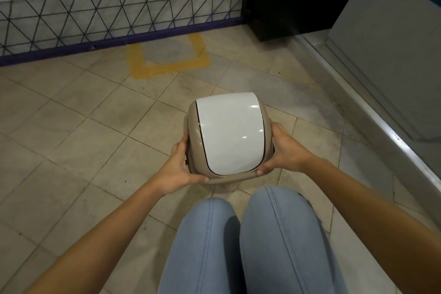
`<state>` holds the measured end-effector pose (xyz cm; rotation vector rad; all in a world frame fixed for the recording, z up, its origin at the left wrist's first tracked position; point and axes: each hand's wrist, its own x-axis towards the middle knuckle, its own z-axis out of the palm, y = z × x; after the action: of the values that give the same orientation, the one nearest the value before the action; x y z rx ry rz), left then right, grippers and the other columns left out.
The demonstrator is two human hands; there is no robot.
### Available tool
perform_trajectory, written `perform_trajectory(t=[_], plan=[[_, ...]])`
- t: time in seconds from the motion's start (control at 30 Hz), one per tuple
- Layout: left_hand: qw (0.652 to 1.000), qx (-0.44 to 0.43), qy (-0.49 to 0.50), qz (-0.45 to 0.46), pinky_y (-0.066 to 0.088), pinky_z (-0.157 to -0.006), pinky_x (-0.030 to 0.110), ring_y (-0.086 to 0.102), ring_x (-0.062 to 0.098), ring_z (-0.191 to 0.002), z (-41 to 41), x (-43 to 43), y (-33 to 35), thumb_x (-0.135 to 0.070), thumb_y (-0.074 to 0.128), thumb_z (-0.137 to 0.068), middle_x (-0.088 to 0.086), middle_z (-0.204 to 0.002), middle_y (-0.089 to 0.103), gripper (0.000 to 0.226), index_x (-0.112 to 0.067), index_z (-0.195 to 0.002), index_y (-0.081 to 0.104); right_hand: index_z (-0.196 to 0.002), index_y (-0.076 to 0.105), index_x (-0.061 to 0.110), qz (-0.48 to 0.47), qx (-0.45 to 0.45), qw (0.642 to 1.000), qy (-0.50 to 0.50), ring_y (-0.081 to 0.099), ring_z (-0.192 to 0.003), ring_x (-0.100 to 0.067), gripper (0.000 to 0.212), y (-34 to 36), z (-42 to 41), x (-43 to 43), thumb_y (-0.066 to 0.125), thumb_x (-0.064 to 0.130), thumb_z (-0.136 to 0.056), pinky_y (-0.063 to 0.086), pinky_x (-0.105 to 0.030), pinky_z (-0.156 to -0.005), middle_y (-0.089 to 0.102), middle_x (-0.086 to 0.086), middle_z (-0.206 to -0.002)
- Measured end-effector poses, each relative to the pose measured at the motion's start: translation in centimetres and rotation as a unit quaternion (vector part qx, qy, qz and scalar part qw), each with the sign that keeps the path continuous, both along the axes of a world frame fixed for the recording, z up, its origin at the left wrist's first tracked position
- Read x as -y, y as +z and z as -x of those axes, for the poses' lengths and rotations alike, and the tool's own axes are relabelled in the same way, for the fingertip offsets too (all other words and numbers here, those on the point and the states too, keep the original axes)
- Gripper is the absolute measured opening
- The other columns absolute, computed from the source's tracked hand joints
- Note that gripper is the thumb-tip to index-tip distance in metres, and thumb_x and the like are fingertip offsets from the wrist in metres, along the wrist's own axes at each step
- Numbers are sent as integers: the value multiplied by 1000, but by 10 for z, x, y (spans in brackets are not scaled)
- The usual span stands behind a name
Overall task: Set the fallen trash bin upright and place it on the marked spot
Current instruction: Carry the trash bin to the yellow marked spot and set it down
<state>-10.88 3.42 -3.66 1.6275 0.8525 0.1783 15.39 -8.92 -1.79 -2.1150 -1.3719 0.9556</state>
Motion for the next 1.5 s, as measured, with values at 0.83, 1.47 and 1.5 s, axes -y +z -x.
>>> perform_trajectory(t=[0.83, 1.47, 1.5], plan=[[992, 39, 121, 24, 41, -105, 39, 41, 21, -132, -28, -55, 3, 2, 76, -70, 0, -152, 32, 109, -23, -151, 7, -141, 24, 32, -68, -42, 997, -7, 36, -124, -11, 120, -7, -20, -89, 91, 18, -42, 30, -25, -100, 41, 3, -137], [977, -21, 212, 0, 50, -77, 24, 54, 24, -108, -50, -100, 13, 12, 68, -73, 6, -133, 46, 94, -19, -149, 22, -144, 20, 12, -34, 31, 999, 19, 39, -129, -29, 114, 10, -28, -156, 87, 11, -53, 35, -39, -106, 40, -14, -139], [977, -19, 214, 6, 50, -77, 26, 55, 25, -109, -49, -103, 13, 13, 68, -72, 7, -133, 46, 95, -19, -149, 22, -144, 20, 12, -32, 29, 999, 23, 39, -129, -29, 114, 9, -28, -161, 87, 11, -53, 35, -40, -106, 41, -14, -140]])
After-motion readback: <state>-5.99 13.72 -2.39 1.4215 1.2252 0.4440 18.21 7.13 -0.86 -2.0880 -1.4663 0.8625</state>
